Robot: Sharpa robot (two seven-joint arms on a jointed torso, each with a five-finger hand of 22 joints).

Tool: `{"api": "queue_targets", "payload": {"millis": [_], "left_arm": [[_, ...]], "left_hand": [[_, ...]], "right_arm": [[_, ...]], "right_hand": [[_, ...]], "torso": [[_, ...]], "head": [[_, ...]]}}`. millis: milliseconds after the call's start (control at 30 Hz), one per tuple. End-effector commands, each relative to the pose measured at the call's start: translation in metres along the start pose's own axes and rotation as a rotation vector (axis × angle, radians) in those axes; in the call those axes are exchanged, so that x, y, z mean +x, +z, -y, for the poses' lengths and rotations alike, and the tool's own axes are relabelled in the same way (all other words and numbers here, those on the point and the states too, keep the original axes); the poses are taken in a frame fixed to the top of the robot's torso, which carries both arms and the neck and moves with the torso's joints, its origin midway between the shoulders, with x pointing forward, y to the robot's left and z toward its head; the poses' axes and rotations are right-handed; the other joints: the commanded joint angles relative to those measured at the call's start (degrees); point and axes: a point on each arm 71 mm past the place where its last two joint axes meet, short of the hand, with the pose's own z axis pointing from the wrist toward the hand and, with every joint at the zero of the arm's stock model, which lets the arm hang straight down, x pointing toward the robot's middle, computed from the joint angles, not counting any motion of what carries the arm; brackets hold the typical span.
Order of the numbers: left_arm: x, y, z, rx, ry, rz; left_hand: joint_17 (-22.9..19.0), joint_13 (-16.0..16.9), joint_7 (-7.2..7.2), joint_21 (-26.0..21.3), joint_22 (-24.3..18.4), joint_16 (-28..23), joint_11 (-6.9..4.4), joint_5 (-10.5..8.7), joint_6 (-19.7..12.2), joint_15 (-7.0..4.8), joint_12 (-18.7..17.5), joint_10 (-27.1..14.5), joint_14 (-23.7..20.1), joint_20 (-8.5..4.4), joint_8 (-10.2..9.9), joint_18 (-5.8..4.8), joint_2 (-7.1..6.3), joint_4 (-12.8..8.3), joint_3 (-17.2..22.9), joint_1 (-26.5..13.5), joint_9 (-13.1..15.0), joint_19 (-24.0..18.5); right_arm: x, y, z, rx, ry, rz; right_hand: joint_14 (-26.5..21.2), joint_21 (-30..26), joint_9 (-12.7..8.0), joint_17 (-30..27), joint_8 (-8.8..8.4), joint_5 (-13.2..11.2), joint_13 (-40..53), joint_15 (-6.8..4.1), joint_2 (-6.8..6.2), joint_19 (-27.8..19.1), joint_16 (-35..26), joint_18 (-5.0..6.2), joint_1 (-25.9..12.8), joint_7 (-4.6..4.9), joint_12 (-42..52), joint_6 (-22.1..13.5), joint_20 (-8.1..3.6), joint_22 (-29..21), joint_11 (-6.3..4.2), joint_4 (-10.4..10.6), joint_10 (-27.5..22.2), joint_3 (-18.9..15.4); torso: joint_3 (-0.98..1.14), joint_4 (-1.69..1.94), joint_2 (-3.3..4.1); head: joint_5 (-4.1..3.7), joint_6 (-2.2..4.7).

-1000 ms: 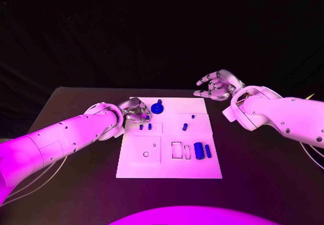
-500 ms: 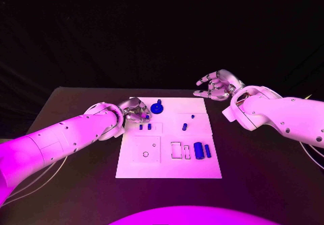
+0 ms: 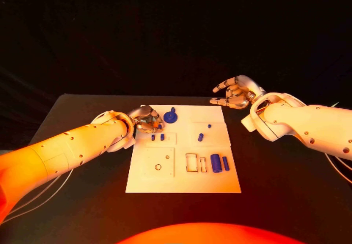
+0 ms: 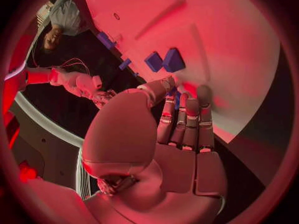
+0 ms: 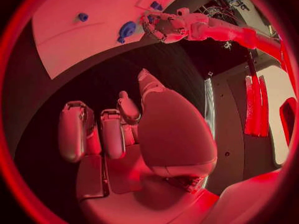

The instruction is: Assemble the parts on the task board

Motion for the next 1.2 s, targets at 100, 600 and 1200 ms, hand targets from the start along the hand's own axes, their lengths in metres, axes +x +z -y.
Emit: {"api": "queue_targets", "payload": {"millis": [100, 600, 1200], "left_arm": [[0.0021, 0.0005, 0.0008, 0.002, -0.001, -0.006], [0.0026, 0.0015, 0.0024, 0.01, -0.004, -0.004], [0.0026, 0.0016, 0.0046, 0.021, -0.009, 0.002]], "left_hand": [[-0.44, -0.27, 0.44, -0.36, 0.17, 1.1, 0.25, -0.6, 1.18, 0.12, 0.86, 0.13, -0.26, 0.41, 0.47, -3.25, 1.31, 0.2, -1.26, -0.33, 1.43, 0.42], [-0.65, -0.33, 0.48, -0.32, 0.22, 1.24, 0.24, -0.63, 1.0, 0.13, 0.98, 0.16, -0.3, 0.42, 0.28, -3.25, 1.28, 0.16, -1.29, -0.3, 1.31, 0.4], [-0.59, -0.34, 0.47, -0.29, 0.25, 1.28, 0.25, -0.63, 1.03, 0.13, 1.07, 0.27, -0.21, 0.42, 0.26, -3.24, 1.39, 0.16, -1.25, -0.26, 1.28, 0.4]], "right_arm": [[0.0007, 0.0, -0.0006, -0.003, -0.001, -0.003], [0.0007, 0.0001, -0.0005, -0.003, -0.001, -0.003], [0.0008, 0.0005, -0.0003, -0.002, -0.001, -0.004]], "right_hand": [[3.79, -0.85, 0.49, 5.42, 1.48, 0.46, -0.15, -0.14, 0.42, 0.87, -0.69, 1.05, -2.56, -0.34, 0.4, -0.14, -0.65, 7.1, -0.41, 0.46, -0.73, 2.11], [3.79, -0.85, 0.49, 5.42, 1.48, 0.46, -0.15, -0.14, 0.42, 0.87, -0.69, 1.05, -2.56, -0.34, 0.4, -0.14, -0.65, 7.1, -0.41, 0.46, -0.73, 2.11], [3.79, -0.85, 0.49, 5.42, 1.48, 0.46, -0.15, -0.14, 0.42, 0.87, -0.69, 1.05, -2.56, -0.34, 0.4, -0.14, -0.65, 7.1, -0.41, 0.46, -0.73, 2.11]], "torso": [[0.0, 0.01, -0.02], [-0.02, 0.01, -0.01], [0.0, 0.04, -0.02]], "head": [[-0.05, 0.03], [-0.24, 0.11], [-0.27, 0.08]]}}
